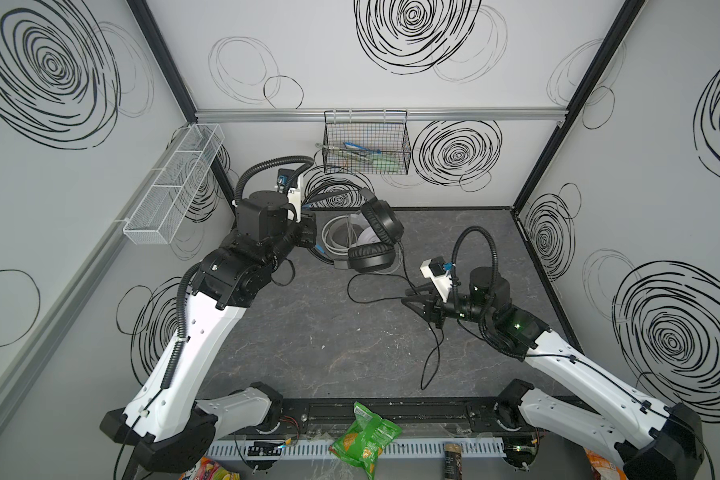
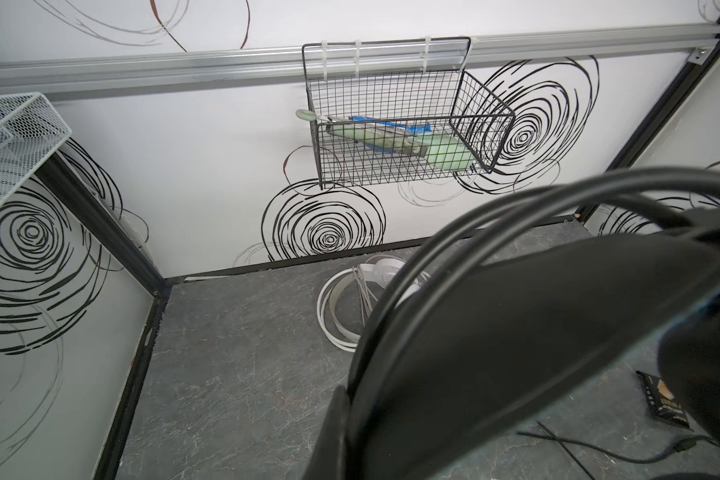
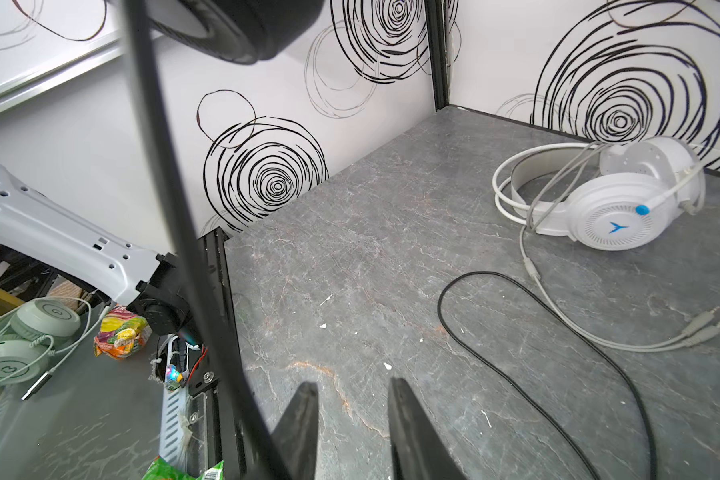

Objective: Wrap the headphones

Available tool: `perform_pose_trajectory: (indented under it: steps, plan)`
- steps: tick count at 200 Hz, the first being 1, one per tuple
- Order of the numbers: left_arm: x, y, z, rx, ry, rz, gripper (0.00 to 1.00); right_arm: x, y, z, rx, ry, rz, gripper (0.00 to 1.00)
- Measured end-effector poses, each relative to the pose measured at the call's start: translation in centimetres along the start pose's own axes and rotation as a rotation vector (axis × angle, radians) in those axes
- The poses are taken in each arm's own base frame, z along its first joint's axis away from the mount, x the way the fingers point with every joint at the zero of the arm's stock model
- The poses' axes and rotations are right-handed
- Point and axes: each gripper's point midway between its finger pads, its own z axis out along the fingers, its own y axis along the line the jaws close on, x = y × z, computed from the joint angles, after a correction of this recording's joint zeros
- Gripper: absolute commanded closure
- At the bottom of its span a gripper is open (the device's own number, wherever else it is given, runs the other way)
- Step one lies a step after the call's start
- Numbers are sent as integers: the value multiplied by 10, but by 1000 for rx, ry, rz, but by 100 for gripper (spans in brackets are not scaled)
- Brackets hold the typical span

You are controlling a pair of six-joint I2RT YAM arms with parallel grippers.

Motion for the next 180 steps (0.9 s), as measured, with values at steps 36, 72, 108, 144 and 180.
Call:
perform_pose_trajectory:
  steps: [36, 72, 108, 144, 180]
  plan:
    - [-6, -3, -4, 24, -13, -28, 100, -3, 0, 2, -7, -20, 9, 49]
    - [-10, -5, -7, 41, -26, -52, 100, -2, -1, 9, -27, -19, 16, 45]
    - [-9, -2, -8, 38, -26, -69, 100, 4, 1, 11, -45, -4, 29, 62]
    - [-1, 4, -9, 28, -16, -82, 100, 9, 3, 4, -42, -5, 29, 76]
    - [-1, 5, -9, 25, -19, -90, 100, 9, 4, 1, -38, -12, 26, 58]
